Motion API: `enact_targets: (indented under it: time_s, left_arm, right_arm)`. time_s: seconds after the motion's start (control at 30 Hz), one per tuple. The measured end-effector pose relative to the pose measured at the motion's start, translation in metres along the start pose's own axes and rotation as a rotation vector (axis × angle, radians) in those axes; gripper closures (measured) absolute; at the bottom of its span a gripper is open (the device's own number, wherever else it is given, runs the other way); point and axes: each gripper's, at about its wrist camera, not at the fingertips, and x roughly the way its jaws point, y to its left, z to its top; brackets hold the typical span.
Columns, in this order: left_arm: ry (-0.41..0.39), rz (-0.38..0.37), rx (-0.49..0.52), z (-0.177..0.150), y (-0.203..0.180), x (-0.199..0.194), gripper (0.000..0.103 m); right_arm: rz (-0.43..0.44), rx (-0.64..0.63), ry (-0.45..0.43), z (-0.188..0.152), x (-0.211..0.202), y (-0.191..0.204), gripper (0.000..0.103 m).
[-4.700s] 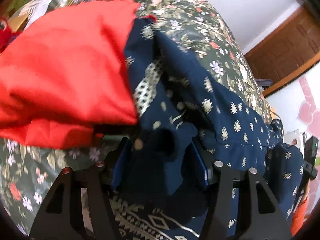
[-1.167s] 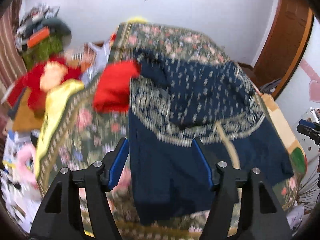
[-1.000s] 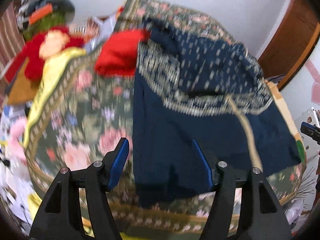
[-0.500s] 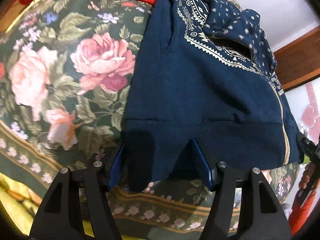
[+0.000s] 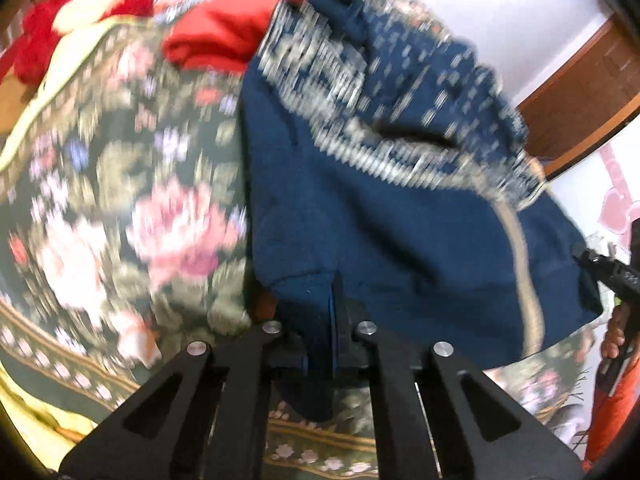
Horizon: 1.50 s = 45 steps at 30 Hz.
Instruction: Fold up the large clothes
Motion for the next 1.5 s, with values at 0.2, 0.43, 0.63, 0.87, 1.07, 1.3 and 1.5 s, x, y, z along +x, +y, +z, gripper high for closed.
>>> enact_targets:
  time_s: [0.2,0.43,0.63,0.87,1.07,1.3,1.5]
  left_arm:
    - [-0.145,-0.096,0.019,0.05,-0.022,-0.044,0.097]
    - [-0.324,-0.157,0.068,0.118,-0.053,-0.086,0.097]
    - [-0.375,-0.101,0.064,0.19,-0.059,-0.07,0.097]
    - [-0.303,0.0,0.046,0.275,-0.056,0.008,0.097]
    - [-0.19,0.069,-0.018,0.306,-0.031,0.093,0.097]
    - [-0.135,0.06,-0.045,0.301,-0.014,0.13,0.096]
    - [-0.11,0.033,0.001,0.304,-0.023,0.093,0.093]
  right_arm:
    - [0.021,-0.013,-0.108,0.028,-0.022,0.01,0.093]
    - [0.028,0.027,-0.228,0.08,-0.042,0.003,0.094]
    - [0.023,0.09,-0.289,0.136,-0.035,-0.019,0.095]
    - [-0.174,0.069,-0.358,0.204,0.007,-0.029,0.099]
    - [-0.22,0.075,-0.292,0.233,0.054,-0.053,0.099]
    - [-0.204,0.084,-0.207,0.222,0.076,-0.074,0.099]
    - [-0.179,0.029,-0.164,0.214,0.076,-0.059,0.099]
